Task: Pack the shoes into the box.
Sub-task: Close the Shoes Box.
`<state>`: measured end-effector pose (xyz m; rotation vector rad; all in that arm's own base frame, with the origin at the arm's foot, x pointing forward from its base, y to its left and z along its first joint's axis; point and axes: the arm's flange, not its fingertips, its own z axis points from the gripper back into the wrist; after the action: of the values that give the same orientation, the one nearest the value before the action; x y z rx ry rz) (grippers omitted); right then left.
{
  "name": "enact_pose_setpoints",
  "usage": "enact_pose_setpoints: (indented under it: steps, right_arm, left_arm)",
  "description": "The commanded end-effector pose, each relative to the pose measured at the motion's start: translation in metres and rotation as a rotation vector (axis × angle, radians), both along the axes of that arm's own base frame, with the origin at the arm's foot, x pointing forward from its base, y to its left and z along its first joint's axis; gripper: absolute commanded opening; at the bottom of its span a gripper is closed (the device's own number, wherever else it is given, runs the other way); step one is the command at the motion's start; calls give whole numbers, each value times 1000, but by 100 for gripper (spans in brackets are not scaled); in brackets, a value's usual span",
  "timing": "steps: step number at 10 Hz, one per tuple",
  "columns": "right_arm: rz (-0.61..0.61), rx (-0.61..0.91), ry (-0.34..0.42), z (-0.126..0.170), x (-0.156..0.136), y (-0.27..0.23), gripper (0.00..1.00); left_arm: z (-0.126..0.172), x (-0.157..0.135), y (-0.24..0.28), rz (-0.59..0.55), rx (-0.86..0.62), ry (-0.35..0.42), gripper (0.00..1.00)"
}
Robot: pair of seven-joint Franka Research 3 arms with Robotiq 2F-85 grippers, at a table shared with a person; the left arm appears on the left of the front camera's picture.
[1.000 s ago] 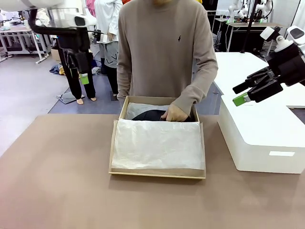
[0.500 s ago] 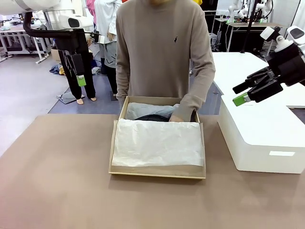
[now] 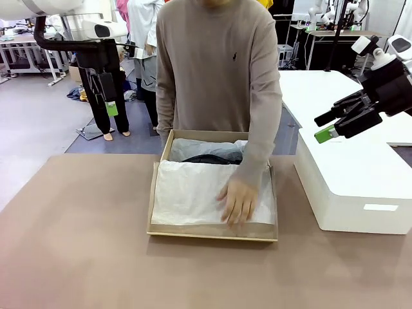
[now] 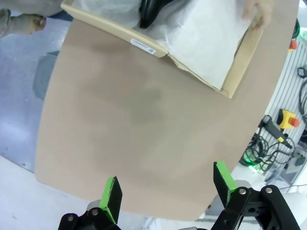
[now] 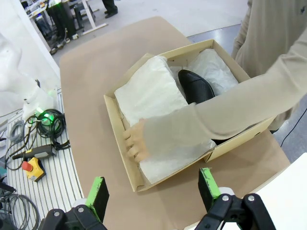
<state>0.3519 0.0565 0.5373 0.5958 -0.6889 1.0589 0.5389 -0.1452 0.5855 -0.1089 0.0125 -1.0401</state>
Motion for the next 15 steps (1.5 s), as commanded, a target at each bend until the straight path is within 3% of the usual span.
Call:
enact_pose_setpoints:
  steps: [1, 3, 5, 8, 9, 10, 11, 15]
  right_arm:
    - [15, 33, -23, 0, 4, 2, 100]
    - [15, 33, -23, 0, 4, 2, 100]
    - [15, 33, -23, 0, 4, 2, 100]
    - [15, 33, -23, 0, 4, 2, 100]
    - [15, 33, -23, 0, 4, 2, 100]
    - [15, 33, -23, 0, 4, 2, 100]
    - [15, 33, -23, 0, 4, 2, 100]
    - [15, 33, -23, 0, 4, 2, 100]
  left_arm:
    - [-4, -7, 7, -170, -10, -56, 100]
    - [-10, -17, 27, -387, -93, -130, 100]
    - [-20, -26, 50, -528, -122, -199, 100]
    - [-38, -30, 64, -711, -152, -211, 100]
    - [-45, -28, 66, -709, -178, -205, 100]
    - [-53, -23, 68, -635, -200, -175, 100]
    - [-39, -24, 62, -694, -130, -195, 100]
    - [-39, -24, 62, -694, -130, -195, 100]
